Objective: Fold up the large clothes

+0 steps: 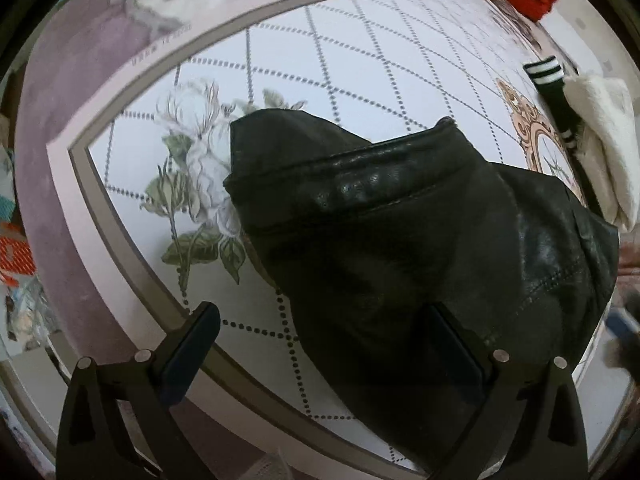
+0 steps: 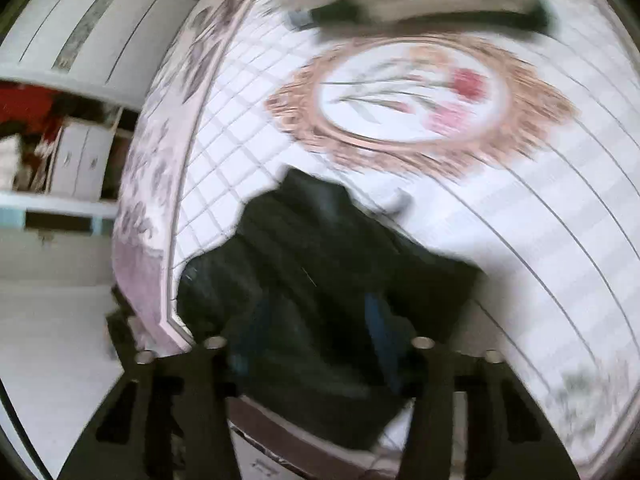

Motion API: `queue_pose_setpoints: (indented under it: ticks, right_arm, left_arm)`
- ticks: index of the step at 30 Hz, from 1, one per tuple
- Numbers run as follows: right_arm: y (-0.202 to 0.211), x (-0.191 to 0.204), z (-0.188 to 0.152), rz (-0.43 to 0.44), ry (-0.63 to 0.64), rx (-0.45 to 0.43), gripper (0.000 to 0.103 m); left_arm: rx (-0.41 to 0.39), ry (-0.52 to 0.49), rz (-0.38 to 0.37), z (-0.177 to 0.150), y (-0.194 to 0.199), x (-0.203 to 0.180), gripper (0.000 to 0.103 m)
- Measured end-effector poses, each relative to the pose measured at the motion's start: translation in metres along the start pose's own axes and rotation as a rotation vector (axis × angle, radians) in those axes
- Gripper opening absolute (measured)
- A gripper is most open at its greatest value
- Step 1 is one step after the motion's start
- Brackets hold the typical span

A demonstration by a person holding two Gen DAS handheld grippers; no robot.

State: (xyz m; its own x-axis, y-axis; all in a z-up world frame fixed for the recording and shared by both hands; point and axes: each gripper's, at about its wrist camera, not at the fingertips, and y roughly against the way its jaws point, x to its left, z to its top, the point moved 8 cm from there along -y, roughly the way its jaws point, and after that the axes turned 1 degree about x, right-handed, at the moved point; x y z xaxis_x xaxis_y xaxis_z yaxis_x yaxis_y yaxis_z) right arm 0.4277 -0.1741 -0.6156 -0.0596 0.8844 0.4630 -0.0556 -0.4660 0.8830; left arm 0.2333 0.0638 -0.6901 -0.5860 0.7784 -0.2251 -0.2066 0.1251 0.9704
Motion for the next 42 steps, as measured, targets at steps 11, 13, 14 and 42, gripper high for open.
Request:
queue_pose_setpoints:
  ticks: [11,13,14,42]
  right_arm:
    - [-0.062,0.008,0.038,0.001,-0.087,0.107,0.035]
    - [-0.034,0.001,0.028,0.067,-0.124,0.092,0.045]
    - [-0.022,-0.003,0.021,0.083,-0.141,0.081,0.056]
    - [-0.086,-0.029,-0.052,0.607,-0.404,0.069,0.046]
  left_arm:
    - [-0.011,0.079,-0.12,-0.007,0.016,0.012,0.103]
    - [-0.024,0.126,-0.163,-0.012,0.022,0.016,0.103]
    - [-0.028,0.157,-0.196,-0.014,0.024,0.018,0.103]
    - [-0.234,0.205,-0.552,0.058,0.016,-0.01,0.045]
